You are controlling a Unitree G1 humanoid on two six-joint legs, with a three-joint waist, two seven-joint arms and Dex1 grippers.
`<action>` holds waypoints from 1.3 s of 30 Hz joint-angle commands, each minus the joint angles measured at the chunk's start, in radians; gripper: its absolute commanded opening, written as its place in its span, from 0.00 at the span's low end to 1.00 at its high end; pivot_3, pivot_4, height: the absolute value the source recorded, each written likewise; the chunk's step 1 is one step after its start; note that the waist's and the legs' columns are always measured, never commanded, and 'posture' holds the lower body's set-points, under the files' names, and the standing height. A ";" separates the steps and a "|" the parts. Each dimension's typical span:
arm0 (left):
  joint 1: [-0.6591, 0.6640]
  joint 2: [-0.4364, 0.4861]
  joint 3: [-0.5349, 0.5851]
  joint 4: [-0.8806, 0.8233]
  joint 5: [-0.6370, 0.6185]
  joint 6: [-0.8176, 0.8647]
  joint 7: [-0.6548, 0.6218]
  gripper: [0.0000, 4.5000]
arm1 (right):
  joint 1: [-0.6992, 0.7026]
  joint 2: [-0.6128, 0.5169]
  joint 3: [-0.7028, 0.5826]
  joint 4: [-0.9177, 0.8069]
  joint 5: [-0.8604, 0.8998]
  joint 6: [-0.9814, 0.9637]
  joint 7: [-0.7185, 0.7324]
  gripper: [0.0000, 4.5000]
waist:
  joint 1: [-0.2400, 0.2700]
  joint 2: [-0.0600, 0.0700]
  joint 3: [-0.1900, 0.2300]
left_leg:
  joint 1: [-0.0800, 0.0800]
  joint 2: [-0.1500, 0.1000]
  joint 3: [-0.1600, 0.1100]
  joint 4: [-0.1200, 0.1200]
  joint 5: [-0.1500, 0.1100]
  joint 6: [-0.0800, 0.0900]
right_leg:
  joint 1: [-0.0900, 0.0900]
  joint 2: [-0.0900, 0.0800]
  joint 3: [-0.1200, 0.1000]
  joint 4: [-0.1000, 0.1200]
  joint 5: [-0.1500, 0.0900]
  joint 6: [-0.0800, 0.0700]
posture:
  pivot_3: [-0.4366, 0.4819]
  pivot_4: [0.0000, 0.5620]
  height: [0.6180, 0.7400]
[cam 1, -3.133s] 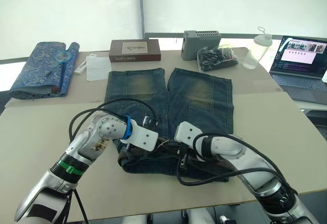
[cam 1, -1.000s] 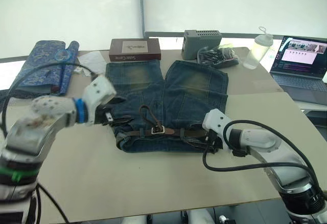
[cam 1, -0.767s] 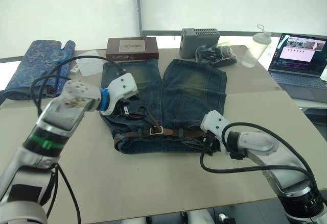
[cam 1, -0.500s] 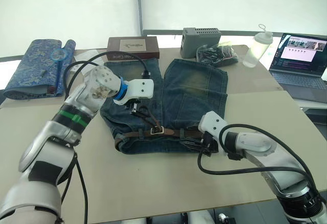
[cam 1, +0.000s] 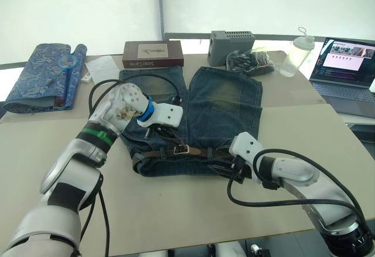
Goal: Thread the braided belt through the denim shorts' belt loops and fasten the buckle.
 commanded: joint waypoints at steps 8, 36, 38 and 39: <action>0.267 0.075 0.115 -0.501 0.139 0.135 0.271 0.01 | -0.055 0.032 0.059 0.011 -0.020 0.026 -0.060 0.71 | 0.003 0.000 0.000 | 0.002 0.000 0.000 0.000 0.000 0.000 | 0.001 0.000 0.000 0.001 0.001 0.000 | 0.48 0.27 1.00; 0.578 0.229 0.162 -0.712 0.579 -0.295 0.718 0.01 | -0.114 0.084 0.128 0.061 -0.024 0.023 -0.085 0.71 | 0.002 0.000 0.000 | 0.005 0.001 0.000 0.000 0.002 -0.004 | 0.004 0.001 0.000 0.001 0.002 -0.003 | 0.48 0.27 1.00; 0.595 0.221 0.159 -0.715 0.610 -0.298 0.733 0.01 | -0.115 0.083 0.132 0.062 -0.025 0.022 -0.083 0.71 | 0.002 0.000 0.000 | 0.005 0.001 0.000 0.000 0.002 -0.004 | 0.004 0.001 0.000 0.001 0.002 -0.003 | 0.48 0.27 1.00; 0.606 0.215 0.158 -0.716 0.622 -0.292 0.735 0.01 | -0.117 0.084 0.136 0.063 -0.026 0.022 -0.083 0.71 | 0.002 0.000 0.000 | 0.005 0.001 0.000 0.000 0.002 -0.004 | 0.004 0.001 0.000 0.001 0.002 -0.003 | 0.48 0.27 1.00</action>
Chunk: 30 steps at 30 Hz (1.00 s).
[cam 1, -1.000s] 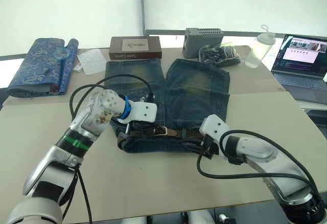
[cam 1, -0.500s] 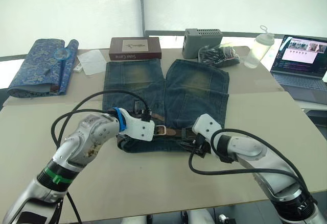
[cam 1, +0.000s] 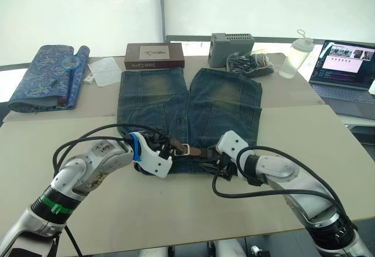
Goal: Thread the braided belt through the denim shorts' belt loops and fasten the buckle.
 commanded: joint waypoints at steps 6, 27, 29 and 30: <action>0.034 -0.058 0.003 -0.024 0.094 0.030 0.039 0.01 | -0.050 0.037 0.048 0.024 -0.047 -0.038 -0.025 0.71 | 0.000 0.000 0.000 | 0.001 0.000 0.000 0.000 0.000 0.000 | 0.000 0.000 0.000 0.001 0.000 0.000 | 0.48 0.27 1.00; 0.006 -0.083 -0.020 0.003 0.179 -0.058 0.075 0.01 | -0.187 0.151 0.204 0.239 -0.295 -0.150 -0.081 0.71 | -0.001 0.000 0.000 | 0.005 0.000 0.000 -0.001 0.001 -0.001 | 0.003 0.000 0.000 0.002 0.001 -0.001 | 0.48 0.27 1.00; 0.005 -0.094 -0.021 0.010 0.175 -0.056 0.073 0.01 | -0.186 0.146 0.190 0.235 -0.299 -0.154 -0.075 0.71 | 0.000 0.001 0.000 | 0.005 0.000 0.000 -0.001 0.001 -0.001 | 0.003 0.000 0.000 0.002 0.001 -0.001 | 0.48 0.27 1.00; 0.007 -0.099 -0.021 0.012 0.167 -0.052 0.066 0.01 | -0.184 0.134 0.178 0.228 -0.301 -0.154 -0.068 0.71 | 0.001 0.001 0.000 | 0.005 0.000 0.000 -0.001 0.001 -0.001 | 0.003 0.000 0.000 0.002 0.001 -0.001 | 0.48 0.27 1.00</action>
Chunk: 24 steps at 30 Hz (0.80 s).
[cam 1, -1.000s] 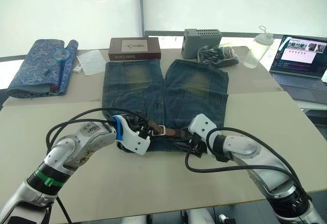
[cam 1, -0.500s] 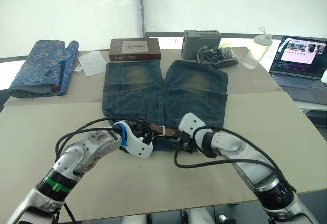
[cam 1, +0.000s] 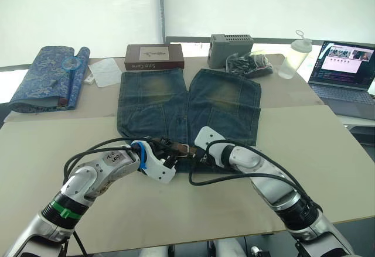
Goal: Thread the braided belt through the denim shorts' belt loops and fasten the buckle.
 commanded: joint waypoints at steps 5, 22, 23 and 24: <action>-0.012 -0.038 -0.024 0.012 -0.011 -0.012 -0.006 0.01 | -0.010 -0.113 -0.045 -0.045 -0.051 -0.035 0.058 0.71 | 0.004 0.000 0.000 | 0.000 -0.001 0.000 0.000 0.000 0.001 | 0.001 -0.002 0.000 -0.001 0.000 0.001 | 0.48 0.27 1.00; -0.061 0.013 -0.021 0.104 -0.007 -0.116 0.032 0.01 | -0.036 -0.060 0.064 0.147 -0.224 -0.441 0.107 0.71 | -0.008 0.000 0.000 | 0.003 0.001 0.002 -0.001 0.000 0.000 | 0.002 0.000 0.000 -0.001 0.000 0.000 | 0.48 0.27 1.00; -0.061 0.011 -0.021 0.105 -0.009 -0.114 0.032 0.01 | -0.037 -0.049 0.050 0.150 -0.224 -0.448 0.101 0.71 | -0.010 0.000 0.000 | 0.004 0.002 0.002 -0.001 0.000 0.000 | 0.002 0.001 0.000 -0.001 0.000 0.000 | 0.48 0.27 1.00; -0.061 0.011 -0.022 0.105 -0.009 -0.116 0.033 0.01 | -0.037 -0.031 0.026 0.146 -0.214 -0.447 0.091 0.71 | -0.012 0.000 0.000 | 0.004 0.002 0.002 -0.001 0.000 0.000 | 0.002 0.001 0.000 -0.001 0.001 0.000 | 0.48 0.27 1.00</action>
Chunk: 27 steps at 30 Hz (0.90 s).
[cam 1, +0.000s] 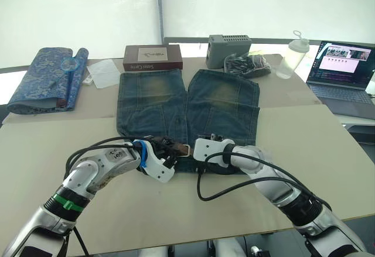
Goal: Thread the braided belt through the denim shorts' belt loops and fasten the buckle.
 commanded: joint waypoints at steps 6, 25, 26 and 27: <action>-0.006 -0.001 -0.014 0.007 -0.015 -0.032 0.010 0.01 | 0.001 0.109 -0.123 -0.047 0.058 -0.023 -0.030 0.71 | -0.005 0.000 0.000 | -0.001 0.000 0.000 0.000 0.000 0.000 | -0.001 0.000 0.000 0.000 0.000 -0.001 | 0.48 0.27 1.00; 0.017 -0.195 -0.005 0.090 -0.249 0.164 -0.129 0.01 | 0.097 -0.064 -0.174 -0.134 -0.015 -0.002 0.059 0.71 | 0.011 0.003 -0.002 | -0.001 -0.001 0.000 0.000 0.000 0.000 | 0.000 -0.001 0.000 -0.001 0.000 0.000 | 0.48 0.27 1.00; 0.012 -0.197 -0.008 0.095 -0.248 0.159 -0.126 0.01 | 0.095 -0.062 -0.172 -0.127 -0.023 -0.005 0.058 0.71 | 0.012 0.003 -0.002 | 0.000 -0.001 0.000 0.000 0.000 0.000 | 0.000 -0.001 0.000 -0.001 0.000 0.000 | 0.48 0.27 1.00; 0.009 -0.198 -0.010 0.096 -0.247 0.155 -0.124 0.01 | 0.095 -0.058 -0.171 -0.123 -0.027 -0.007 0.057 0.71 | 0.012 0.003 -0.002 | 0.000 -0.001 0.000 0.000 0.000 0.000 | 0.001 -0.001 0.000 -0.001 0.000 0.000 | 0.48 0.27 1.00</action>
